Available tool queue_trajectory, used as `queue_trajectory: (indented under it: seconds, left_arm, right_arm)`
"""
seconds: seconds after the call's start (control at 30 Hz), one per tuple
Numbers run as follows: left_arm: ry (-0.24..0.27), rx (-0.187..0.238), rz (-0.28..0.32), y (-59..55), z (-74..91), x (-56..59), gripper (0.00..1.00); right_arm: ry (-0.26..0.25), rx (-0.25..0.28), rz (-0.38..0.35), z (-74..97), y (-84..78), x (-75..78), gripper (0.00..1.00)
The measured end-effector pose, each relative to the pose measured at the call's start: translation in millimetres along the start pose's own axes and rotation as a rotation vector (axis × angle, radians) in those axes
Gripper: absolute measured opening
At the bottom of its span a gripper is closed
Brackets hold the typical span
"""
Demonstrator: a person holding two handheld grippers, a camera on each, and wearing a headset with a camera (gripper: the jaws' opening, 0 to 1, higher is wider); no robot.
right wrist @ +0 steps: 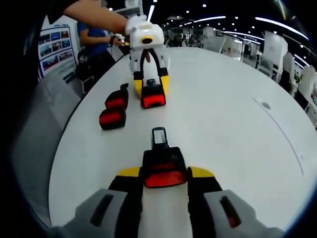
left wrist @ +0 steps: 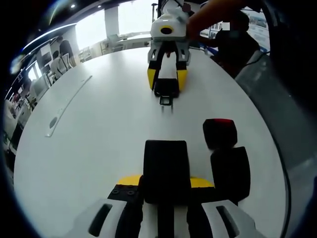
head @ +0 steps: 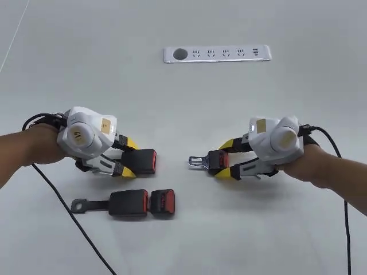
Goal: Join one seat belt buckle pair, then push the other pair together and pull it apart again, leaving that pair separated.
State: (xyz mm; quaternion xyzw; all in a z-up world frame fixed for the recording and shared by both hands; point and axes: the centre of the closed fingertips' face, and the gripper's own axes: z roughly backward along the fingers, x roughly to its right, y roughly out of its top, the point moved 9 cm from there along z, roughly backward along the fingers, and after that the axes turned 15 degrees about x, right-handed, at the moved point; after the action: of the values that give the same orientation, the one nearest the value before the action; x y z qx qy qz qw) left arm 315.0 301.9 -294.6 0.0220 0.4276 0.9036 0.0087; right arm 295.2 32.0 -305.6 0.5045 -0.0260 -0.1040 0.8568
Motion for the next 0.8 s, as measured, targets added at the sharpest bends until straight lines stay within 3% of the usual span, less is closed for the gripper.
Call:
queue_trajectory:
  seconds: [0.53, 0.8]
  left_arm:
    - [0.002, -0.007, 0.005, 0.2, -0.6, 0.4, 0.34]
    - [0.000, -0.018, 0.003, 0.4, -0.6, -0.4, 0.34]
  right_arm:
    - [0.021, 0.039, 0.000, -29.3, 10.9, -1.6, 0.35]
    - [0.030, 0.034, 0.027, -46.6, 20.0, -2.7, 0.35]
